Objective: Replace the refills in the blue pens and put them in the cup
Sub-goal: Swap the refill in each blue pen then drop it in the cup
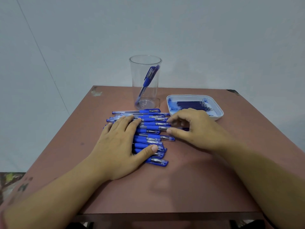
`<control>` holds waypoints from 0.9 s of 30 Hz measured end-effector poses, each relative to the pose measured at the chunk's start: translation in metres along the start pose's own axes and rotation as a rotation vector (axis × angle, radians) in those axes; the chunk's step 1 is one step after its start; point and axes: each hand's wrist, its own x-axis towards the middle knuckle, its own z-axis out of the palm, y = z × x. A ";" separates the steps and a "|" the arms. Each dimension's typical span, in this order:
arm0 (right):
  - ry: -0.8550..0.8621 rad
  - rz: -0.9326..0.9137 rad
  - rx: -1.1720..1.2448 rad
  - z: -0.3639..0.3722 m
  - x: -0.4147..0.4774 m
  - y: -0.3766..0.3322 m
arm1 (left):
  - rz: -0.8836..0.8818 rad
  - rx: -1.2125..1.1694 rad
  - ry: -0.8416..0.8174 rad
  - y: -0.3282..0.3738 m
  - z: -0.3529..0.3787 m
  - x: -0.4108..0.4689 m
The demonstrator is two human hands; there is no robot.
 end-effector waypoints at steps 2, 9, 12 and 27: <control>0.008 -0.002 -0.017 0.004 0.002 -0.004 | -0.002 -0.001 0.006 0.000 0.000 0.000; -0.007 -0.027 -0.072 0.011 0.005 -0.007 | -0.020 0.010 -0.015 0.003 -0.002 0.000; 0.023 -0.070 -0.065 0.009 0.005 -0.008 | -0.033 -0.064 0.021 0.004 -0.006 0.002; 0.170 -0.037 0.268 -0.018 -0.007 0.001 | 0.233 -0.263 0.150 0.025 -0.028 0.059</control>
